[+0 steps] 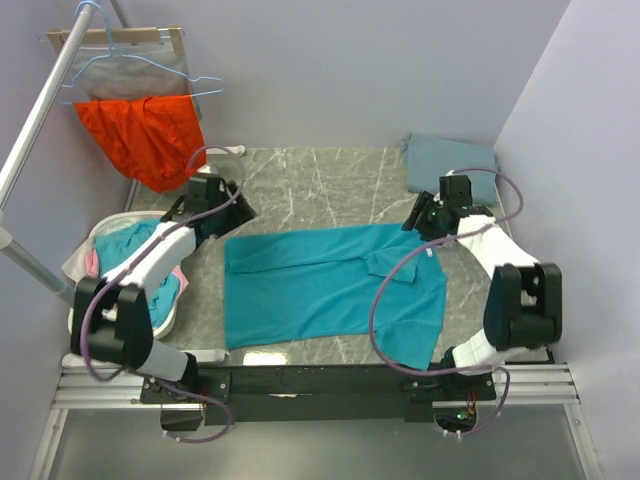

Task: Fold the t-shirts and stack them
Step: Fold the flattened tshirt in 1/3 of the way

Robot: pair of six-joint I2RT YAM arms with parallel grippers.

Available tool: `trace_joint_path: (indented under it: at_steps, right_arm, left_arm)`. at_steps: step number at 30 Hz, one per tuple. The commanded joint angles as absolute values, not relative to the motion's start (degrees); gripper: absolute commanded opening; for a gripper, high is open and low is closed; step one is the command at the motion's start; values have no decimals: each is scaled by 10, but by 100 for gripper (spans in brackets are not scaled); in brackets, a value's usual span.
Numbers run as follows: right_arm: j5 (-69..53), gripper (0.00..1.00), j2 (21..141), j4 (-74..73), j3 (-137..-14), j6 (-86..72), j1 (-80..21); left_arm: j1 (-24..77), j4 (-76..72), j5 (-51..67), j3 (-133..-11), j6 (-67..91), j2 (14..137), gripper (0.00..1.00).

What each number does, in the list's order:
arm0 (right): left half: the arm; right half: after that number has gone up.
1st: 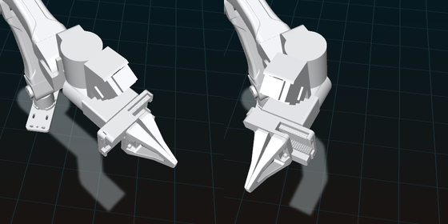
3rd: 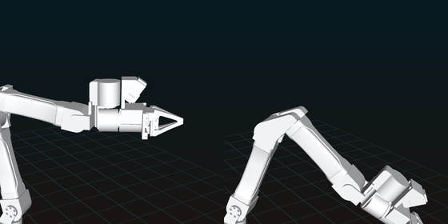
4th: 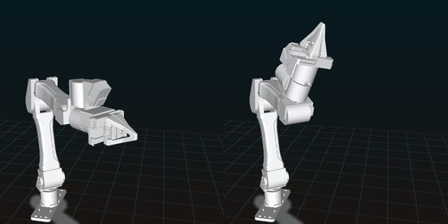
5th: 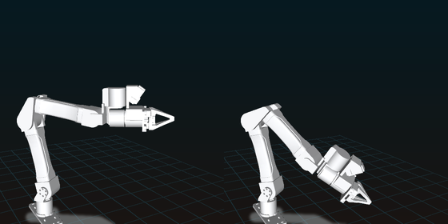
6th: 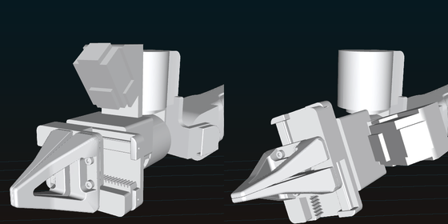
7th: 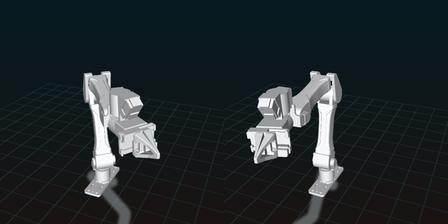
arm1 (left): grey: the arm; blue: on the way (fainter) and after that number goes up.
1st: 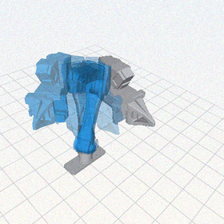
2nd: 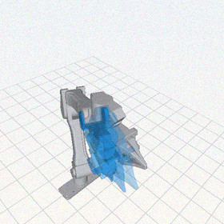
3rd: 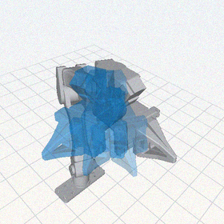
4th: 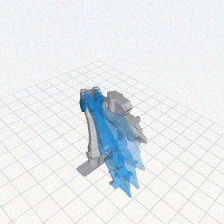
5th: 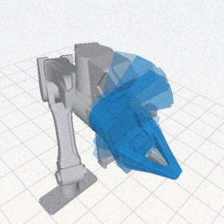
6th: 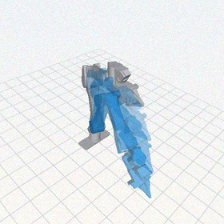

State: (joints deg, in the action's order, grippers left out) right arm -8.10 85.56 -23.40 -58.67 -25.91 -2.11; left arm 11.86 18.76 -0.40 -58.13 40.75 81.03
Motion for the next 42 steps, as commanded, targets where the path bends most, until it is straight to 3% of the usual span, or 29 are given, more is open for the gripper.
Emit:
trace_joint_path:
  at_steps: [1,6,14,18,24,28,33,42]
  right_arm:
    - [-152,65,917,-172,-617,-286,-22]
    - [-131,64,992,-178,-637,-289,-21]
    - [-46,65,1066,-228,-667,-283,-18]
    - [-23,57,1079,-244,-676,-282,-18]
    - [-32,58,1093,-258,-697,-275,-19]
    - [-43,59,1143,-277,-776,-266,-19]
    - [-50,61,1138,-264,-811,-257,-20]
    - [-114,66,950,-165,-698,-229,-21]
  left_arm:
    - [141,97,98,-589,417,905,72]
    - [151,52,104,-571,423,964,70]
    - [149,129,-44,-605,379,1038,70]
    - [143,153,-88,-655,373,1089,70]
    - [139,184,-81,-767,353,1166,71]
    - [139,209,-76,-839,346,1207,71]
    - [139,200,-68,-845,349,1185,73]
    - [139,135,-91,-764,345,1028,79]
